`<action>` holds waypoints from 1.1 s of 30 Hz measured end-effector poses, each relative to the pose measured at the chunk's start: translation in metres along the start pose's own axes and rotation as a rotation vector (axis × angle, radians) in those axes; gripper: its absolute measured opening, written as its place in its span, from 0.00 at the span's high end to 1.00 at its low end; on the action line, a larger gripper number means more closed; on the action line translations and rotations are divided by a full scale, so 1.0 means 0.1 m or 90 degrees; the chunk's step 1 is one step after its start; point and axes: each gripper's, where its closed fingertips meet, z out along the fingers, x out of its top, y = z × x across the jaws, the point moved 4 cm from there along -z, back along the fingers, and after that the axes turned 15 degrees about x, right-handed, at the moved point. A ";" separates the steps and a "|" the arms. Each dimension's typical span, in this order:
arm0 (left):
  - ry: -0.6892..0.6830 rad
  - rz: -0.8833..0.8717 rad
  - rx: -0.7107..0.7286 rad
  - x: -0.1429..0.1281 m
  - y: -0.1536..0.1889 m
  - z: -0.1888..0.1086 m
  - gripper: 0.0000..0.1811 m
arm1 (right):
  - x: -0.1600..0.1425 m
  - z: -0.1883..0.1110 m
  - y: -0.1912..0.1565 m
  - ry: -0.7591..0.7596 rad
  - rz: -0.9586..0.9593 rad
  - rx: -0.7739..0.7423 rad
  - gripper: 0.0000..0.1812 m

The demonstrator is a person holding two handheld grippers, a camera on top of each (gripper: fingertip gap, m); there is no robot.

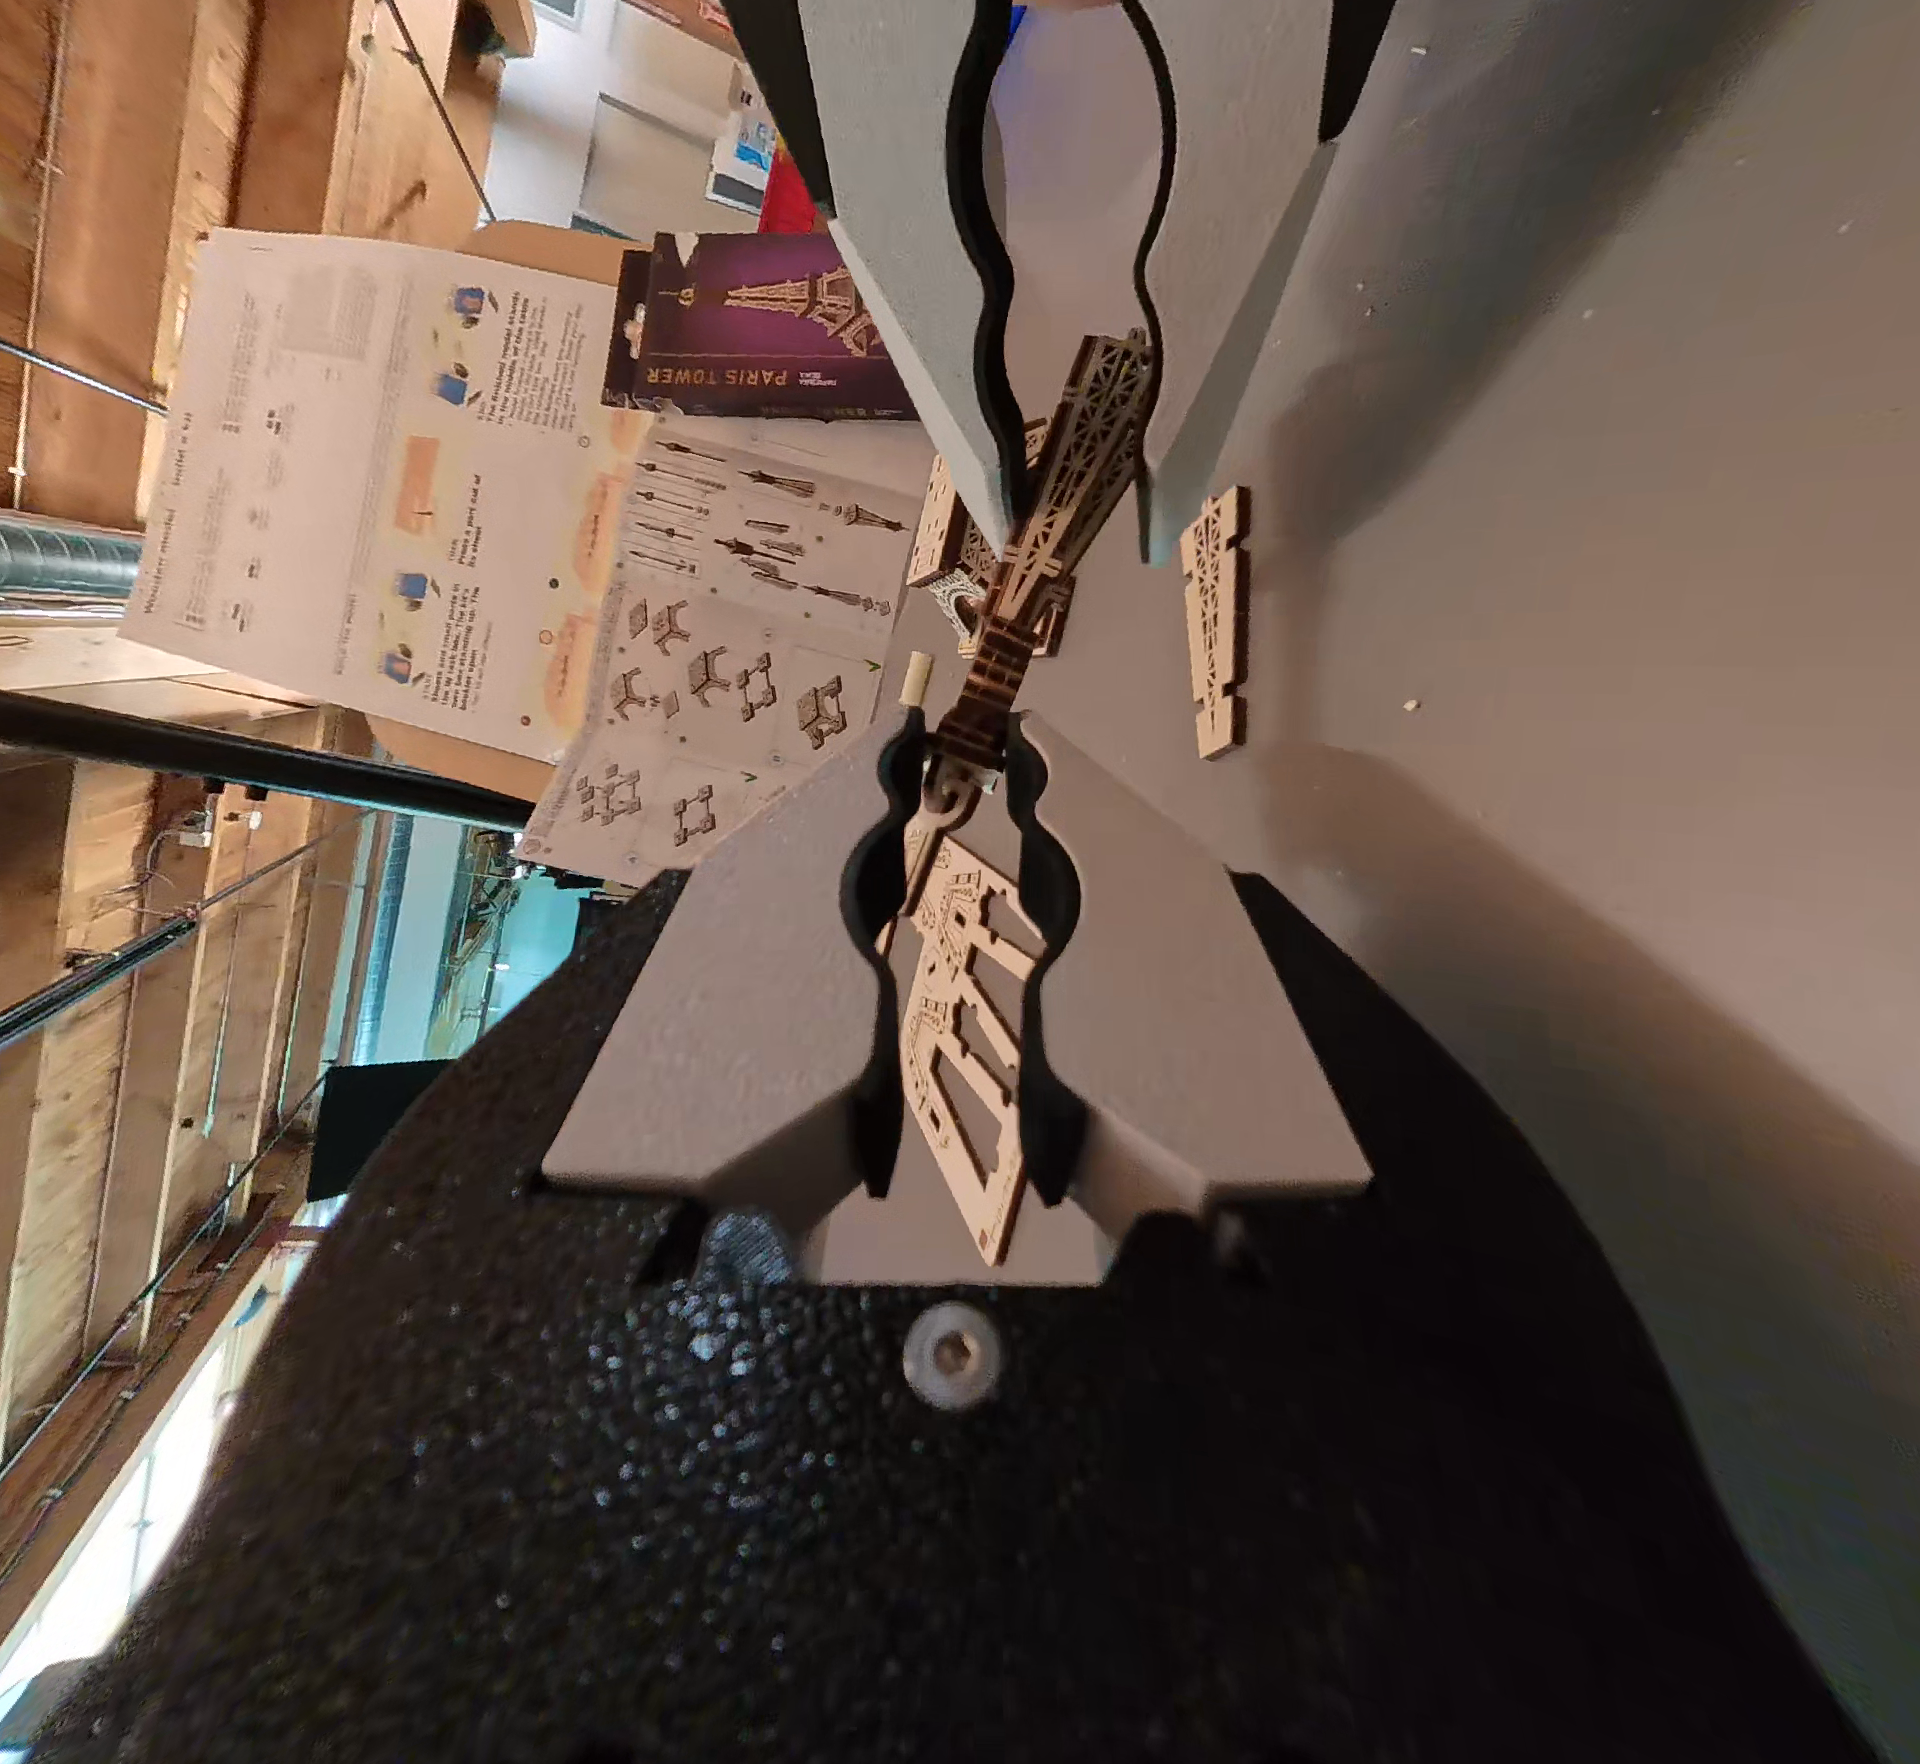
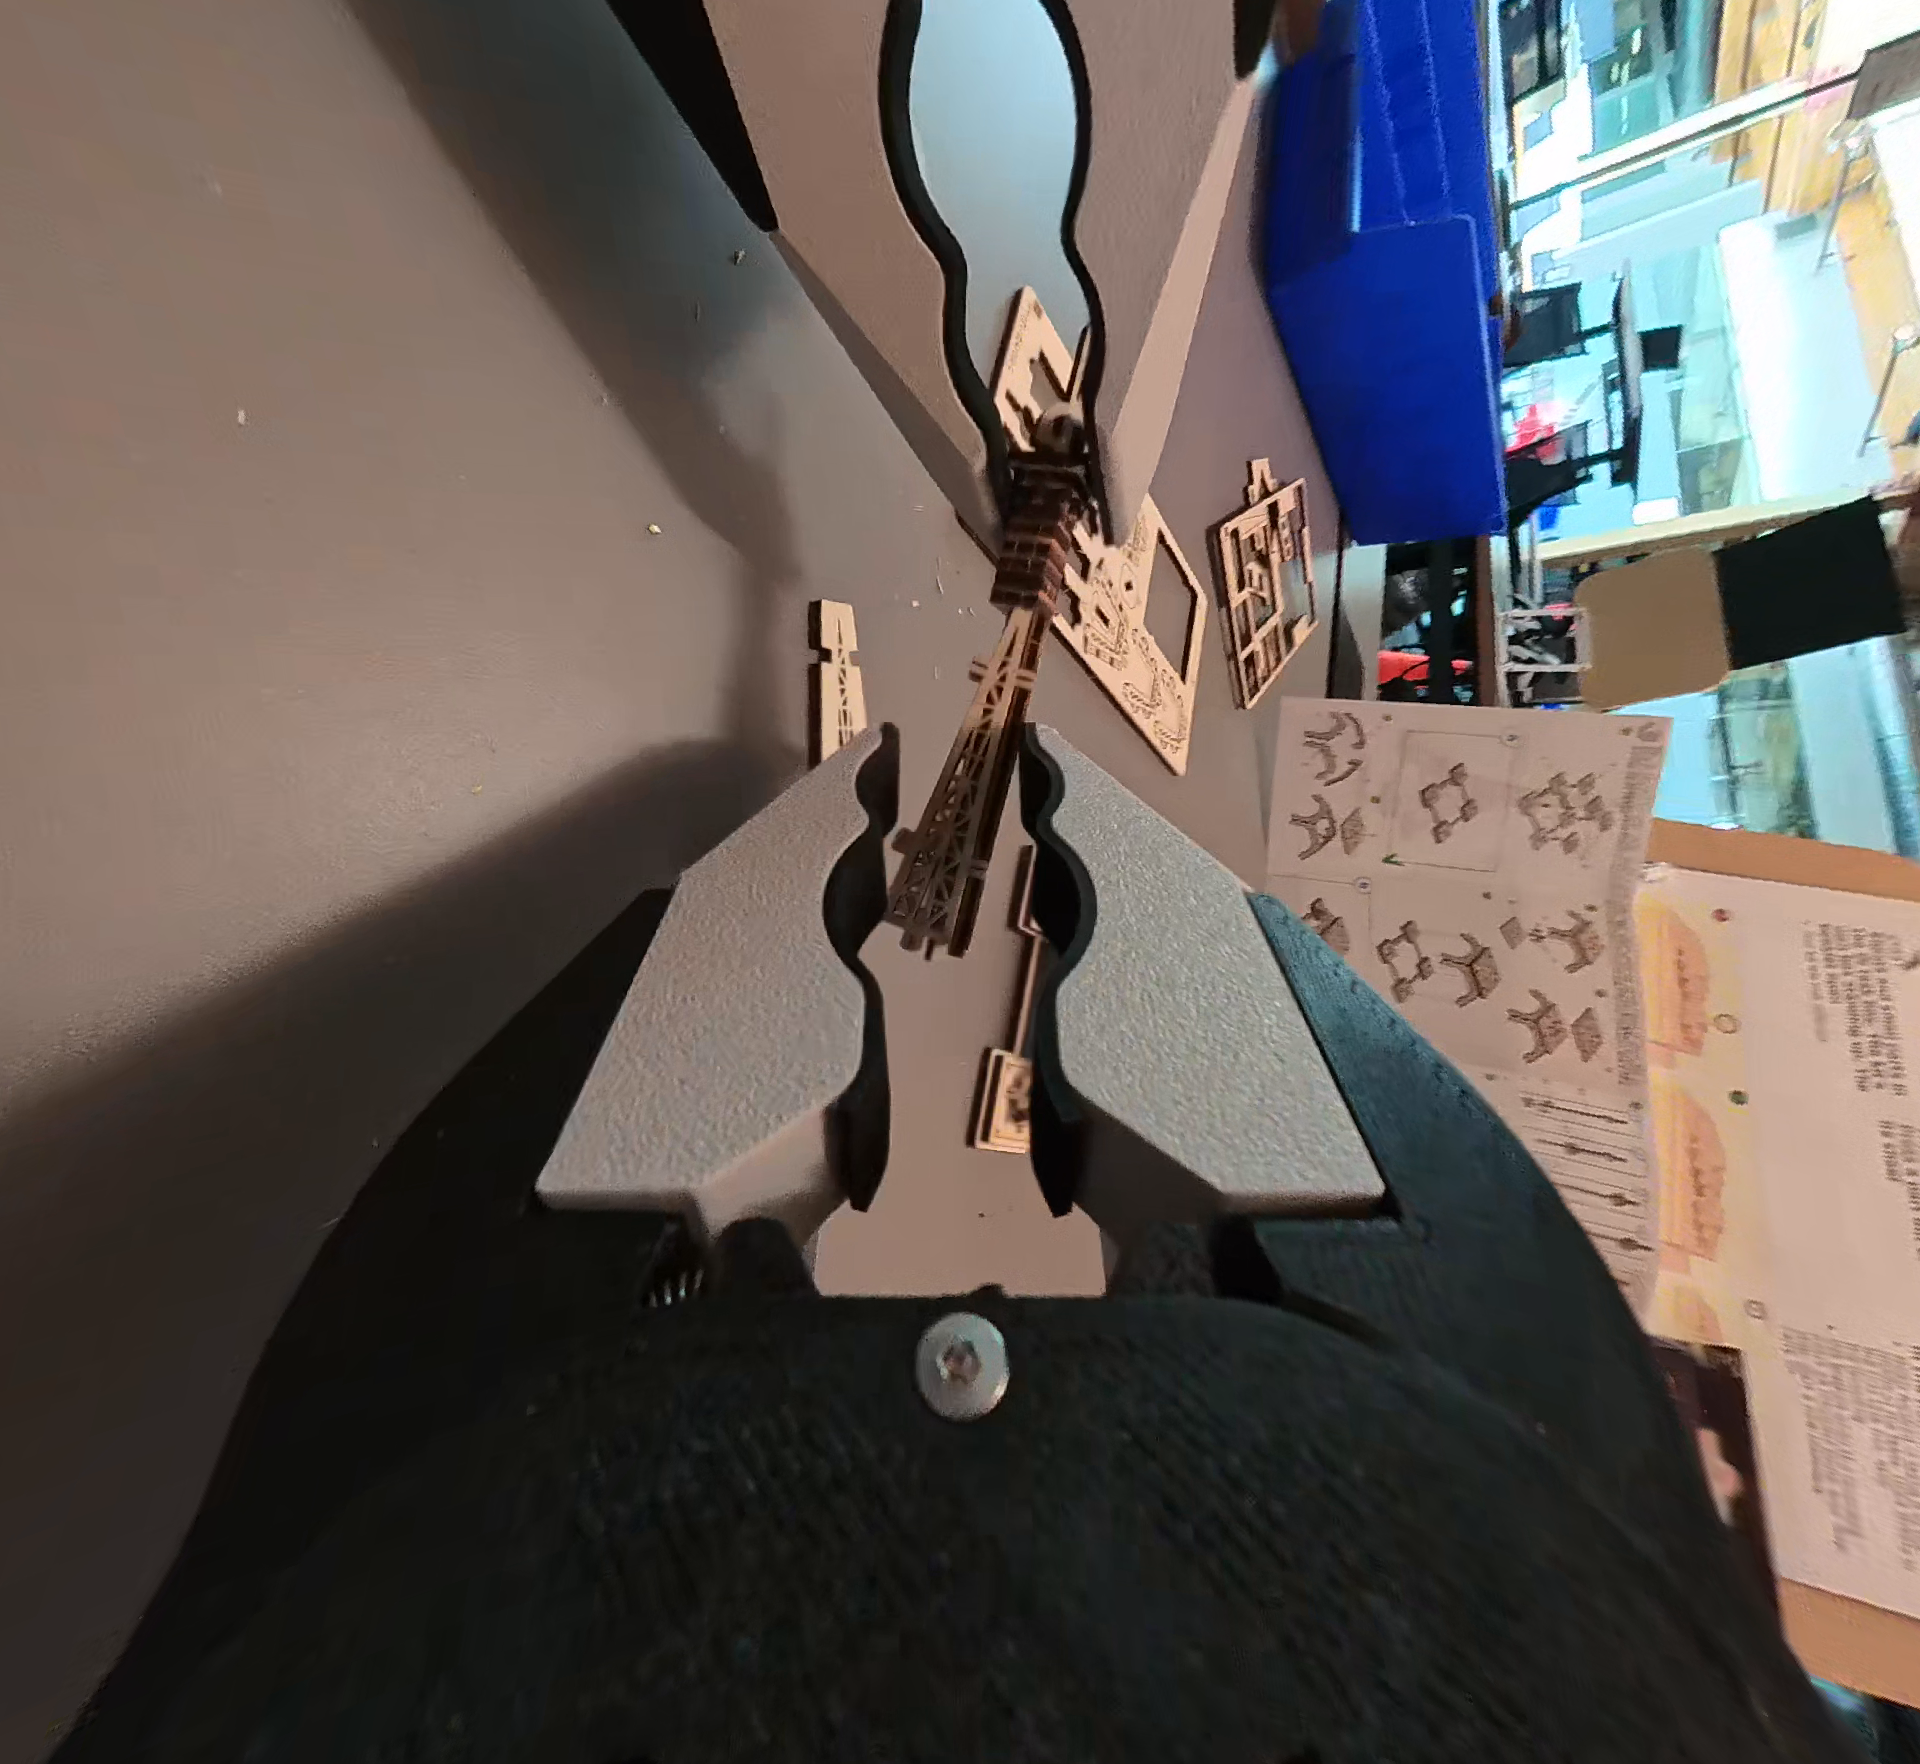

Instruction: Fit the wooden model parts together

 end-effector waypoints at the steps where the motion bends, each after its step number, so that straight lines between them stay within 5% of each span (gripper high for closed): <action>1: -0.003 -0.004 -0.001 0.00 0.00 0.00 0.93 | 0.00 0.00 0.00 -0.008 -0.010 -0.007 0.89; 17: -0.065 -0.265 -0.153 -0.06 -0.01 0.11 0.90 | -0.06 0.00 0.03 -0.004 -0.017 -0.018 0.92; 33: -0.221 -0.473 -0.304 -0.14 0.12 0.11 0.91 | -0.11 0.10 -0.03 -0.001 0.039 0.059 0.92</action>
